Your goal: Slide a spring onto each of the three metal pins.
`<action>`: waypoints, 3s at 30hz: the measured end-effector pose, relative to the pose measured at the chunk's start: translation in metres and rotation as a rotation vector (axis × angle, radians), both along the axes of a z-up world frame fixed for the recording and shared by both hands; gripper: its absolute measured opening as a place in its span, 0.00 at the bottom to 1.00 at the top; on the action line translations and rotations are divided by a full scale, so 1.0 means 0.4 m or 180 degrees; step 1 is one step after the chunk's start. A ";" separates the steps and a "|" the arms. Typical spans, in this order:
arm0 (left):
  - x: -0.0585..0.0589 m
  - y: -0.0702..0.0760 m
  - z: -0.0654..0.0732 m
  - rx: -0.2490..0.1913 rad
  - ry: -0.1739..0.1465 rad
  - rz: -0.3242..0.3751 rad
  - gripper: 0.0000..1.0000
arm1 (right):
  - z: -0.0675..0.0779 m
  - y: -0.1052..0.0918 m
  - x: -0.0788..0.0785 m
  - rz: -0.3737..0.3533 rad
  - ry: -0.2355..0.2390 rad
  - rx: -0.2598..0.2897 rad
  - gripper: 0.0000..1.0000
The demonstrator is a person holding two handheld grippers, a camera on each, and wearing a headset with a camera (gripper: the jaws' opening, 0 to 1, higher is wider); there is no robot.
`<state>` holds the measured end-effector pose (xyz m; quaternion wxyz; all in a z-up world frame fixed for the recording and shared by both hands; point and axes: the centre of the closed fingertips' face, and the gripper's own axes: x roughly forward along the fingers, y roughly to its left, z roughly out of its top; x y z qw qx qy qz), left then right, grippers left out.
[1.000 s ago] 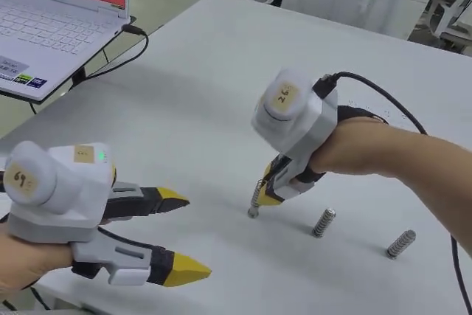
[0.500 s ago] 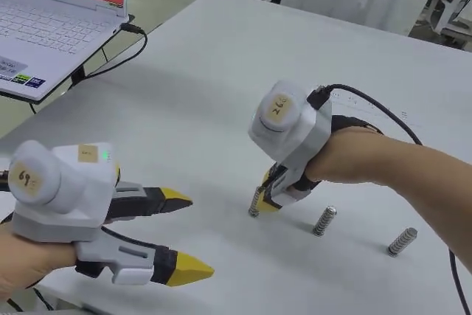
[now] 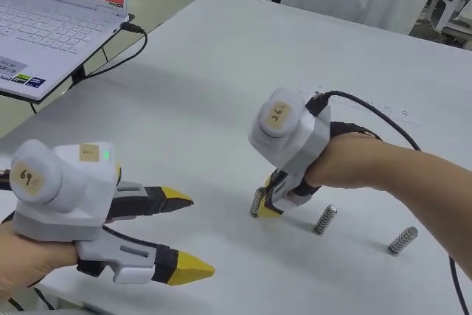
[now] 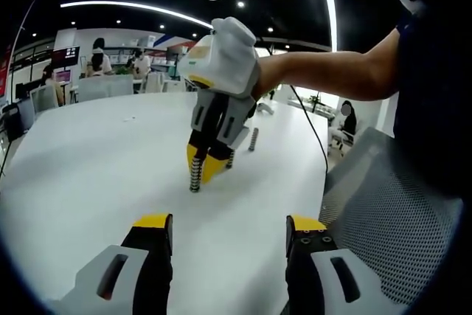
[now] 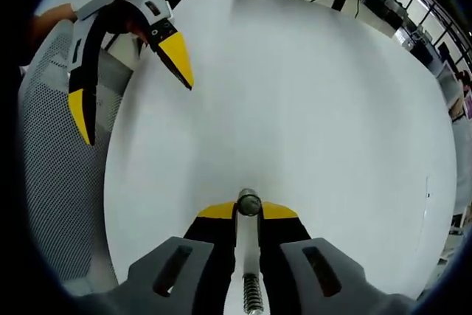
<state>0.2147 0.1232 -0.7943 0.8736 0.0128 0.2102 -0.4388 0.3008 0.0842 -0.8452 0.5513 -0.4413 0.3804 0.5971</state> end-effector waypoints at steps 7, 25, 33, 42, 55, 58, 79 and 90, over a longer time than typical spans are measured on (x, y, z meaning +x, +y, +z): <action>0.000 -0.001 -0.002 0.0004 0.0014 -0.0003 0.57 | 0.002 -0.014 0.002 -0.0054 0.0024 0.0011 0.10; 0.003 -0.012 0.006 0.0033 0.0008 -0.0048 0.58 | 0.031 -0.052 -0.016 -0.0229 0.0079 0.0177 0.13; 0.003 -0.019 0.006 0.0045 0.0015 -0.0076 0.58 | 0.050 -0.070 -0.033 -0.0256 0.0023 0.0252 0.15; 0.004 -0.022 0.007 0.0055 0.0017 -0.0092 0.58 | 0.072 -0.082 -0.067 -0.0231 -0.0026 0.0365 0.17; 0.005 -0.033 0.012 0.0061 0.0014 -0.0121 0.58 | 0.081 -0.107 -0.116 -0.0283 -0.0017 0.0500 0.19; 0.005 -0.036 0.012 0.0059 0.0014 -0.0124 0.58 | 0.076 -0.117 -0.137 -0.0286 -0.0004 0.0513 0.19; 0.004 -0.047 0.017 0.0055 0.0011 -0.0146 0.58 | 0.067 -0.183 -0.214 -0.0476 0.0068 0.0647 0.20; 0.002 -0.053 0.022 0.0059 0.0007 -0.0161 0.59 | 0.065 -0.242 -0.233 -0.0690 0.0091 0.0717 0.20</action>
